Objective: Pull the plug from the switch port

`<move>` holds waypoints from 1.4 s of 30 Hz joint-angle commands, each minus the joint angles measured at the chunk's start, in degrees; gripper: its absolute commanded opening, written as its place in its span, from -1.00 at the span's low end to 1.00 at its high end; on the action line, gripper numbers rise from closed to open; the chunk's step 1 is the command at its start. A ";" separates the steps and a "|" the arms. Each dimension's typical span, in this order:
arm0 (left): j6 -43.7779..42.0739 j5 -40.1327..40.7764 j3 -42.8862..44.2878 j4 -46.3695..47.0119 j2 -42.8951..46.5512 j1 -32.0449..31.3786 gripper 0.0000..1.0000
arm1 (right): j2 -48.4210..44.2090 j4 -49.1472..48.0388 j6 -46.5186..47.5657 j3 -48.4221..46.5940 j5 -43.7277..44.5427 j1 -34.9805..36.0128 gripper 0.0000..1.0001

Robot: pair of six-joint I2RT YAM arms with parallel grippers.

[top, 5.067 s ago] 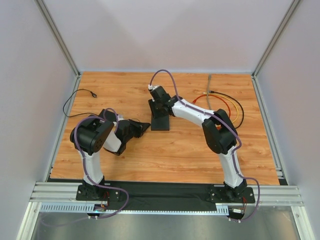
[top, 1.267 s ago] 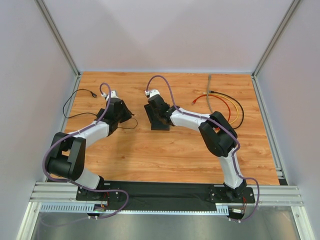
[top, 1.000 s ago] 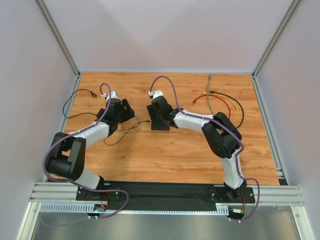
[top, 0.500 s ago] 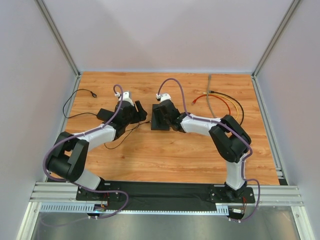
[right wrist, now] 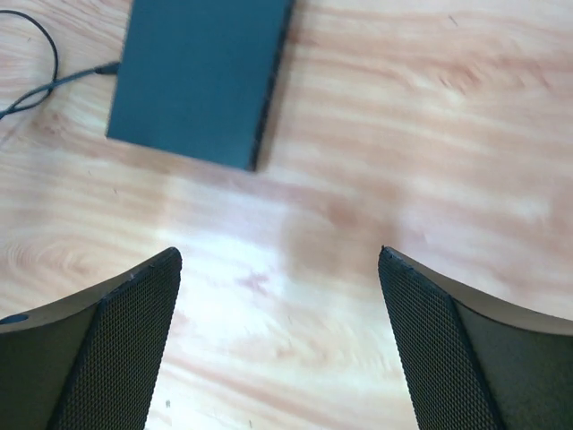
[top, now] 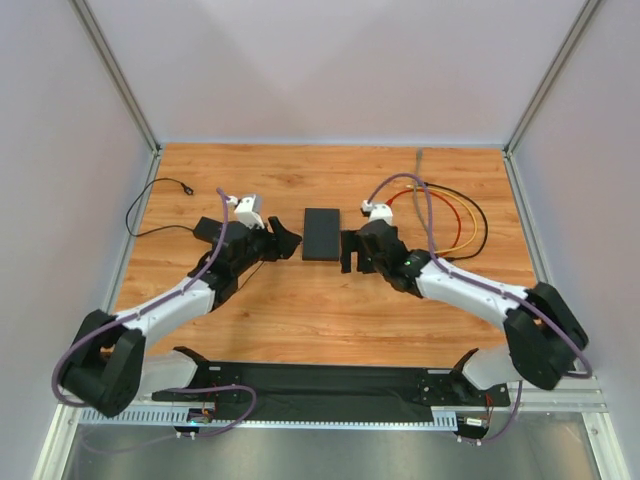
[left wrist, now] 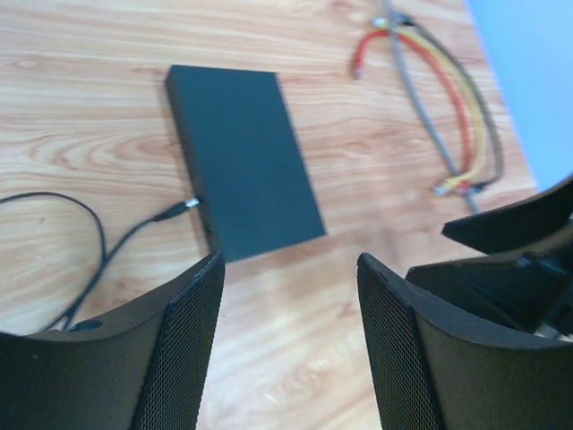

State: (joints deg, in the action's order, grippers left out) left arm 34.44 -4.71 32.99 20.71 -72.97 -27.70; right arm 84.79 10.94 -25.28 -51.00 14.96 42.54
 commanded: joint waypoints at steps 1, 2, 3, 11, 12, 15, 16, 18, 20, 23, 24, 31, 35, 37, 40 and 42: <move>1.51 -4.42 -4.59 3.46 9.23 -0.33 0.38 | -8.31 2.77 -7.05 7.48 3.40 -0.36 0.86; 2.99 -4.95 -6.00 3.37 11.34 -0.33 0.39 | -13.29 2.86 -7.94 12.20 3.58 -0.36 0.86; 3.79 -5.04 -9.14 3.20 15.53 -0.33 0.40 | -15.95 2.69 -9.77 14.33 3.76 -0.27 0.86; 8.19 -4.61 -20.50 -3.21 31.91 -0.33 0.55 | -40.29 3.73 -16.90 29.73 9.64 -0.36 1.00; 8.54 -4.43 -21.03 -3.48 33.06 -0.25 0.59 | -41.28 4.52 -17.61 29.82 10.61 -0.44 1.00; 11.52 -7.49 -24.02 -0.33 33.51 -0.33 0.60 | -42.87 8.38 -22.52 30.26 14.12 -0.44 1.00; 13.45 -8.38 -24.99 1.33 33.33 -0.33 0.60 | -42.78 9.18 -23.75 30.52 15.35 -0.44 1.00; 14.69 -9.44 -27.10 4.51 33.16 -0.33 0.61 | -42.43 9.89 -26.22 31.31 15.45 -0.44 1.00; 15.75 -10.32 -28.33 5.30 33.33 -0.33 0.60 | -42.43 9.28 -27.62 32.28 14.31 -0.53 1.00; 16.89 -10.93 -30.87 7.06 35.43 -0.33 0.60 | -43.57 7.00 -27.81 34.03 12.12 -0.53 1.00; 17.24 -10.93 -31.67 7.67 37.18 -0.33 0.61 | -44.10 5.16 -27.63 34.74 11.33 -0.45 1.00; 22.52 -11.20 -40.46 7.27 52.73 -0.33 0.63 | -69.33 -7.77 -35.26 51.51 3.15 -0.44 1.00; 22.78 -11.55 -39.23 -4.34 67.64 -0.42 0.65 | -87.96 8.90 -40.63 54.88 6.92 -0.18 1.00; 23.92 -9.62 -38.53 -14.92 74.60 -0.42 0.67 | -83.93 8.40 -43.35 55.04 8.33 -0.18 1.00; 23.93 -8.47 -38.27 -17.30 78.25 -0.42 0.69 | -88.21 14.26 -48.87 55.66 12.54 -0.01 1.00; 24.10 -7.86 -38.44 -17.37 78.24 -0.42 0.69 | -87.88 14.74 -48.56 55.66 13.43 -0.01 1.00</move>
State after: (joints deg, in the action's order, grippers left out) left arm 57.19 -13.63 2.28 9.37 -0.32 -28.05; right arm 0.34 14.52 -68.55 -3.73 22.98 42.19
